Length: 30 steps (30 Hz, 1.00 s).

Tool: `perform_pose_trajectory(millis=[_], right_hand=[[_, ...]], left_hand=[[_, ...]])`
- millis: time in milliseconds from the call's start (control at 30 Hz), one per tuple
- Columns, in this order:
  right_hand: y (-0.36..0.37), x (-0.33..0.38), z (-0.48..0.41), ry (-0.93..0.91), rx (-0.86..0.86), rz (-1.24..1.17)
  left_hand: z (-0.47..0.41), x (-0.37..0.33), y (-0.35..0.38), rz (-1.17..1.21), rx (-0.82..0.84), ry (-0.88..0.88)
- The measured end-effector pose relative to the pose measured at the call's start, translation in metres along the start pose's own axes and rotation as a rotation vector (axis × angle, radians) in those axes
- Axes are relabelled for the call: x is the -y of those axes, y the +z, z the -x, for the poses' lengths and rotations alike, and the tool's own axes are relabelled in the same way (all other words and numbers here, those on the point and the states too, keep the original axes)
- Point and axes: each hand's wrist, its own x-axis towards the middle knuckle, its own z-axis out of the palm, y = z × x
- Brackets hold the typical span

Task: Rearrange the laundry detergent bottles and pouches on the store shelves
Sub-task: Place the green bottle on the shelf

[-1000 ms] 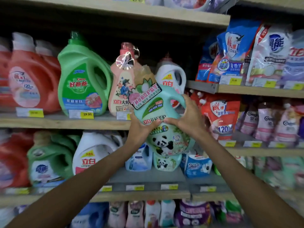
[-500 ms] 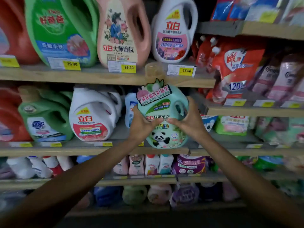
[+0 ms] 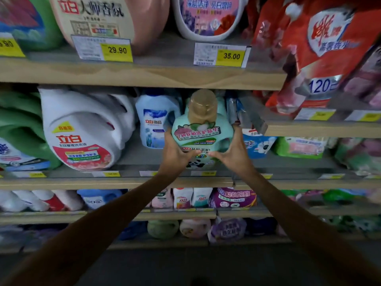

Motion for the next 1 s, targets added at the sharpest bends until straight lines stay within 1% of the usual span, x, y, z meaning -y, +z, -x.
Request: perform_pose_trajectory(millis=[100,167,300,567,800,900,1000], right_hand=[[0.006,-0.019,-0.014,0.014,0.02,-0.005],[0.009,-0.029,-0.022,0.031,0.036,-0.017],[0.013,-0.041,-0.038,0.065,0.074,-0.035],[0.015,-0.07,-0.053,0.094,0.128,-0.036],[0.012,-0.078,-0.063,0.107,0.185,-0.027],[0.012,-0.08,-0.058,0.097,0.172,0.005],[0.014,-0.077,-0.048,0.082,0.129,0.092]], left_hand=[[-0.011,0.018,0.011,0.026,0.009,-0.083],[-0.016,0.026,0.016,0.023,0.015,-0.106],[-0.029,0.036,0.023,-0.049,0.018,-0.067],[-0.039,0.058,0.039,-0.202,0.03,-0.07],[-0.039,0.059,0.046,-0.192,0.021,-0.095],[-0.036,0.054,0.042,-0.187,0.055,-0.128],[-0.024,0.049,0.033,-0.318,0.066,-0.155]])
